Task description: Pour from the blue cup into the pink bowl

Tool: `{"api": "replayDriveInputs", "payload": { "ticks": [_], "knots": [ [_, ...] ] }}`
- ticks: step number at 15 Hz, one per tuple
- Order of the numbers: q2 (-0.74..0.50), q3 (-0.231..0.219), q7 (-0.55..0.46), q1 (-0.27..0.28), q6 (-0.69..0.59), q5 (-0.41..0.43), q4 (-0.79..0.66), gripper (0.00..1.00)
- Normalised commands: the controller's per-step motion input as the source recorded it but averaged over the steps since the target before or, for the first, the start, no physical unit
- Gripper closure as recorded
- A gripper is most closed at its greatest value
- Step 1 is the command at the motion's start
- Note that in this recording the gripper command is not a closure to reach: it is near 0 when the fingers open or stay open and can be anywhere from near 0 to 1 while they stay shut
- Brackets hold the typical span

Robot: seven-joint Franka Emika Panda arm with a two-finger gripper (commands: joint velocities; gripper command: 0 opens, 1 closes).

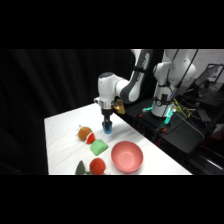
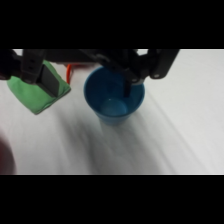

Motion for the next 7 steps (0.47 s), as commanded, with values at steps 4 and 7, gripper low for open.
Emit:
{"api": "replayDriveInputs", "payload": {
  "ticks": [4, 7],
  "knots": [
    [-0.89, 0.058, 0.16, -0.132, -0.58, -0.405, -0.13, 0.00],
    [-0.74, 0.321, 0.09, -0.274, -0.74, -0.166, 0.04, 0.00]
  ]
}}
